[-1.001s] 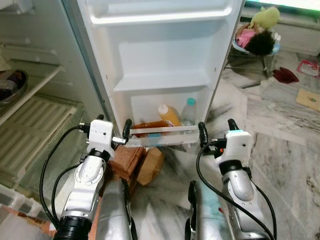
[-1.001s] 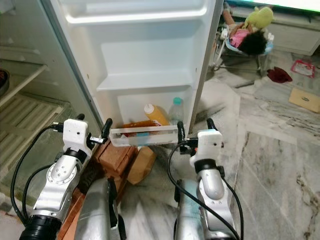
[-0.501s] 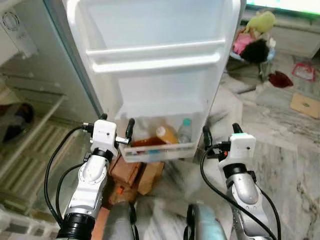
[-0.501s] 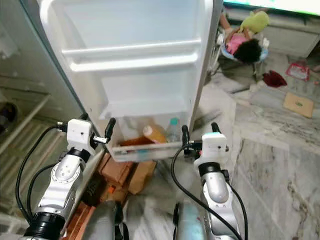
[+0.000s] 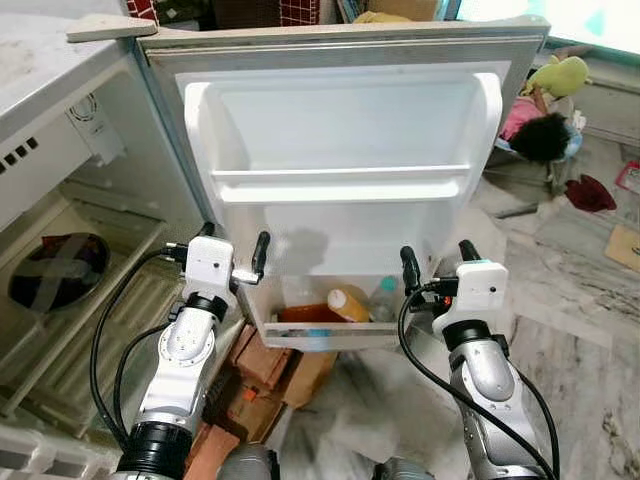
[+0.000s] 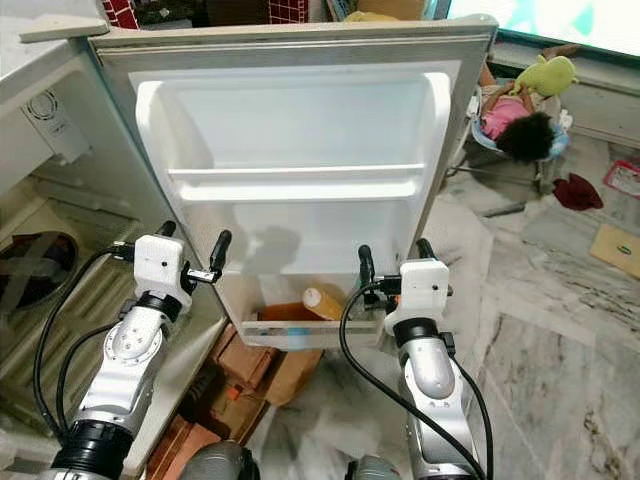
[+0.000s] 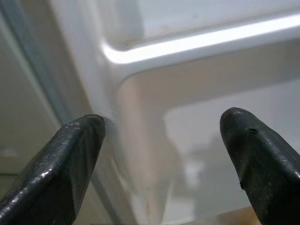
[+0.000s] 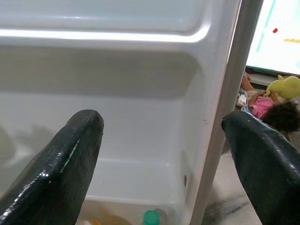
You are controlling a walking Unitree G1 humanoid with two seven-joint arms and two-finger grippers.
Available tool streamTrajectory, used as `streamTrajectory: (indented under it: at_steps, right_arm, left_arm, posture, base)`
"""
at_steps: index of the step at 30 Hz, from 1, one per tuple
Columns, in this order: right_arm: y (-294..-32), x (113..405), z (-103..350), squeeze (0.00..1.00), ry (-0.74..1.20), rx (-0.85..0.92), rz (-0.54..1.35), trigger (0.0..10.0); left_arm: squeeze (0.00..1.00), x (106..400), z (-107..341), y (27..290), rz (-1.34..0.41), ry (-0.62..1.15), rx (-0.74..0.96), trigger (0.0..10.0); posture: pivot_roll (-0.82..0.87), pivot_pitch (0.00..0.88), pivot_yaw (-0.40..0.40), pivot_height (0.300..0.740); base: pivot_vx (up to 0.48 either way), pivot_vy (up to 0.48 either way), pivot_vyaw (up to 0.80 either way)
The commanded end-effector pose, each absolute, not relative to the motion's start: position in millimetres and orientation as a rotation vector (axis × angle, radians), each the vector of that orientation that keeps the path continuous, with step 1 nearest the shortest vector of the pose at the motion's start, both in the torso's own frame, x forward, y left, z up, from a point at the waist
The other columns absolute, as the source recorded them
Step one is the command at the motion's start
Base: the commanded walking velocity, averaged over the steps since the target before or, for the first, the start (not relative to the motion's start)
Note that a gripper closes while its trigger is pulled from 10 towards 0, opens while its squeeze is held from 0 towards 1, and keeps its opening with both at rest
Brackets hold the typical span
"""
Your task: Restocking fridge
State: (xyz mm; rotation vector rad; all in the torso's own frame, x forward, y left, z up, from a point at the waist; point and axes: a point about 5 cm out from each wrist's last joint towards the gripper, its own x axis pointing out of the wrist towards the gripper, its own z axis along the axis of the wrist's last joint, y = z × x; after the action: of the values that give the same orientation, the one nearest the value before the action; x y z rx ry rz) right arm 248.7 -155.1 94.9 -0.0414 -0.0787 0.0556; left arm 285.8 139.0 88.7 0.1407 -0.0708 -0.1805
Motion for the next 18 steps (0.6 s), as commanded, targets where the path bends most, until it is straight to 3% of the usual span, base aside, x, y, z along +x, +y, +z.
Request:
streamTrajectory:
  at_steps: [1, 7, 18]
  right_arm:
    - [-153.1, 249.5, 97.4, 0.00, -0.080, -0.034, 0.066, 10.0]
    - [-145.3, 248.1, 96.3, 0.00, -0.077, -0.012, 0.122, 10.0]
    - [-146.5, 253.6, 97.8, 0.00, -0.082, -0.014, 0.120, 10.0]
  left_arm:
    - [0.00, 286.5, 88.6, 136.2, -0.191, -0.076, 0.169, 10.0]
    - [0.00, 286.0, 89.8, 132.0, -0.207, -0.098, 0.177, 10.0]
    - [0.00, 287.3, 90.1, 131.8, -0.213, -0.104, 0.188, 10.0]
  posture:
    - [-0.05, 0.000, 0.010, 0.740]
    - [-0.05, 0.000, 0.011, 0.740]
    - [-0.04, 0.000, 0.009, 0.740]
  base:
    - [0.000, 0.000, 0.00]
    - [0.000, 0.000, 0.00]
    - [0.000, -0.462, 0.00]
